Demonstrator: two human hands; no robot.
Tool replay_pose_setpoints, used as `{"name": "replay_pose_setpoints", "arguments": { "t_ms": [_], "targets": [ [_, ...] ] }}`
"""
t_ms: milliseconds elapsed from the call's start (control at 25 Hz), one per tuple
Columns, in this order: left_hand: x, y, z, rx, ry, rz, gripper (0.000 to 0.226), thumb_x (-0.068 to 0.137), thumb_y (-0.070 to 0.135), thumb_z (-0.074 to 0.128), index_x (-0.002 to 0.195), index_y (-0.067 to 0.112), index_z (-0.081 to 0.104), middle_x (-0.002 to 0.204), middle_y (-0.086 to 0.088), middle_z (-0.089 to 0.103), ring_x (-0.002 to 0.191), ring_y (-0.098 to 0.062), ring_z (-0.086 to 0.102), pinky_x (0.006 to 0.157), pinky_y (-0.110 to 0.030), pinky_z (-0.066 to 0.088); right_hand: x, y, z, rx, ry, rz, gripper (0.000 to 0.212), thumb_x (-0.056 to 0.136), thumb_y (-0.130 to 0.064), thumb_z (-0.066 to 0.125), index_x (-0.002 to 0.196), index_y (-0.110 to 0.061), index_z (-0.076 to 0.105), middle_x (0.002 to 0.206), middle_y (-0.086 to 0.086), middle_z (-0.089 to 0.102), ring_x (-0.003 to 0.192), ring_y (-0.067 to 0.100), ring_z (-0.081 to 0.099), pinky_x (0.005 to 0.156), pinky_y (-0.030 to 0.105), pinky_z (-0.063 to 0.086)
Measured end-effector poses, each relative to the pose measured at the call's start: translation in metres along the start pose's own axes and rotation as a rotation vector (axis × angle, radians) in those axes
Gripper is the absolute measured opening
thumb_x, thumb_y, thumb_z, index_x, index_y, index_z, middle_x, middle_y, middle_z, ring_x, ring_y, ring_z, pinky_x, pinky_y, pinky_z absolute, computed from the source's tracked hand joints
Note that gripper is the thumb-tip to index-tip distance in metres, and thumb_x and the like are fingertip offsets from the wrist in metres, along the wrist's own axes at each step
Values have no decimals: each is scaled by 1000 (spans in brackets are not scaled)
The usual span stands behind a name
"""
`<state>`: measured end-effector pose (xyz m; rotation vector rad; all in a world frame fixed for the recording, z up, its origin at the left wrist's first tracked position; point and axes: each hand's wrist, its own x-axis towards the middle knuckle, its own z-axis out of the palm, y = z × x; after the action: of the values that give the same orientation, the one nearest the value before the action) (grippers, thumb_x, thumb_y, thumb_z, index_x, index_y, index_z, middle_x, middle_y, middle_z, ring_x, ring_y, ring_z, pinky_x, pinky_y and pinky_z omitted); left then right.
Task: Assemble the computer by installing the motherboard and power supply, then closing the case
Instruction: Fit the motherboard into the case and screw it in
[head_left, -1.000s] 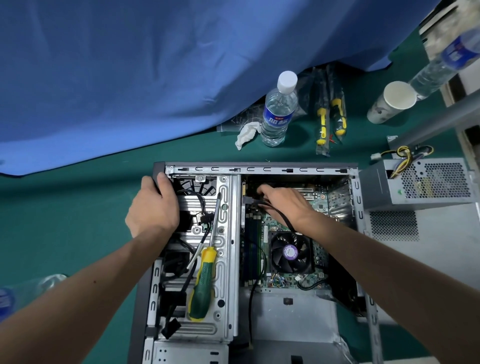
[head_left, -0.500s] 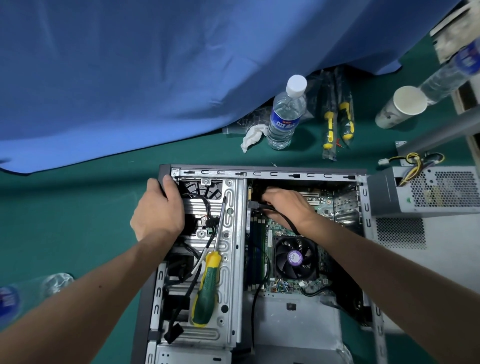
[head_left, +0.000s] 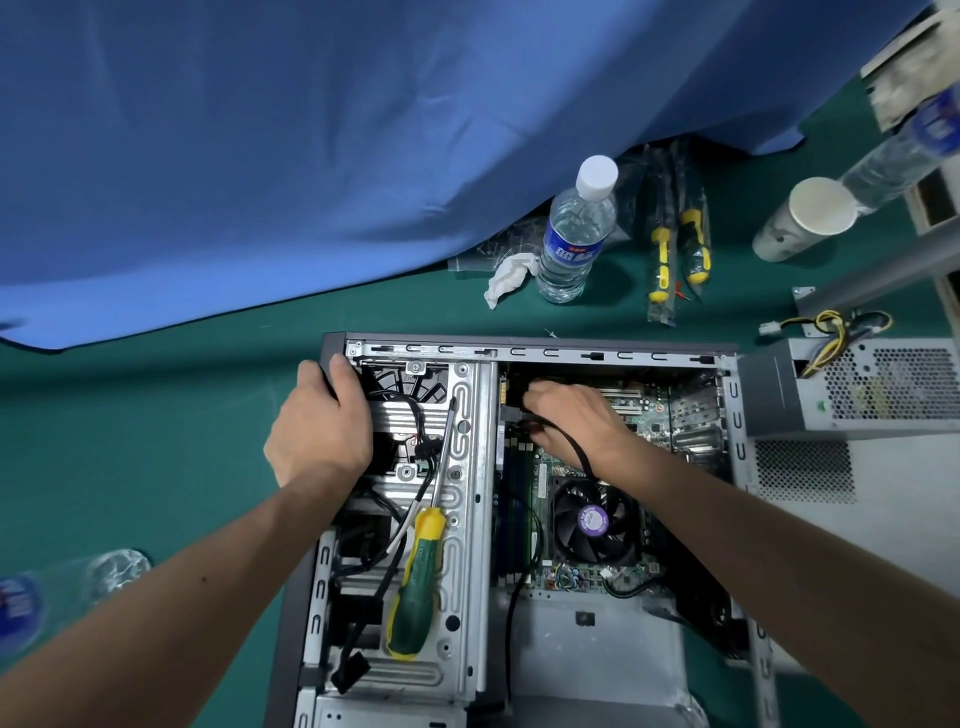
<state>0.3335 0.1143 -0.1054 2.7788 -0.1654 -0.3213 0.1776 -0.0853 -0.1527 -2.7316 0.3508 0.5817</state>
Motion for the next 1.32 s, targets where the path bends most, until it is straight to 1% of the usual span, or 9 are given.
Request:
{"name": "replay_pose_setpoints", "arguments": {
  "t_ms": [440, 560, 720, 840, 960, 1080, 1200, 1240, 1320],
  "targets": [
    [0, 1, 0, 6, -2, -2, 46, 101, 53, 17, 85, 15, 36, 67, -1, 41, 74, -33, 46, 70, -41, 34, 6, 2, -12, -71, -69, -58, 7, 87, -10, 61, 93, -11, 59, 92, 3, 57, 81, 29, 62, 63, 32, 41],
    [1, 1, 0, 13, -6, -8, 46, 102, 53, 17, 85, 15, 36, 65, 1, 38, 73, -33, 45, 70, -41, 33, 3, 1, -10, 34, -57, 15, 22, 83, -4, 63, 85, -17, 46, 78, 2, 55, 71, 28, 58, 59, 31, 39],
    [0, 0, 1, 10, -6, -2, 46, 101, 53, 17, 84, 15, 36, 65, 1, 40, 74, -33, 46, 70, -41, 33, 9, 7, -13, 212, -90, 110, 18, 85, -16, 72, 87, -20, 54, 86, 1, 66, 80, 26, 64, 73, 34, 53],
    [1, 0, 0, 7, 3, 3, 46, 101, 53, 17, 83, 16, 36, 65, 1, 40, 73, -34, 46, 70, -41, 33, 17, 4, -14, 281, -124, 143, 9, 90, -15, 65, 88, -13, 57, 89, 8, 66, 84, 31, 65, 79, 41, 54],
    [0, 0, 1, 9, -3, 6, 46, 101, 54, 16, 84, 15, 36, 66, 0, 41, 73, -33, 46, 70, -41, 33, 16, -2, -7, 187, -111, 116, 16, 85, -9, 69, 80, -11, 53, 78, 5, 58, 77, 31, 64, 64, 36, 49],
    [-1, 1, 1, 5, -7, 5, 46, 101, 54, 17, 84, 16, 36, 66, 1, 41, 73, -33, 47, 70, -41, 34, 13, 1, -3, 220, -96, 147, 18, 82, -7, 74, 95, -12, 63, 90, 5, 65, 86, 28, 67, 72, 36, 53],
    [-2, 1, 0, -3, -8, 4, 45, 101, 53, 17, 81, 17, 35, 65, 2, 41, 71, -31, 45, 69, -40, 33, 11, 3, -4, 503, -113, 269, 27, 91, -16, 65, 117, -12, 63, 107, 7, 66, 101, 26, 66, 76, 27, 51],
    [-2, 0, 0, -2, -6, 5, 45, 101, 53, 17, 80, 18, 34, 65, 2, 41, 70, -31, 45, 69, -39, 32, 11, 5, -6, 547, -121, 280, 28, 94, -20, 63, 121, -13, 63, 103, 2, 66, 97, 22, 65, 76, 25, 49],
    [-1, 1, -1, -5, -3, 8, 45, 102, 53, 17, 80, 17, 34, 65, 2, 41, 70, -31, 44, 69, -39, 32, 12, 9, -7, 548, -127, 313, 10, 95, -27, 63, 101, -19, 65, 82, -7, 61, 79, 15, 60, 66, 22, 44]
  ]
}}
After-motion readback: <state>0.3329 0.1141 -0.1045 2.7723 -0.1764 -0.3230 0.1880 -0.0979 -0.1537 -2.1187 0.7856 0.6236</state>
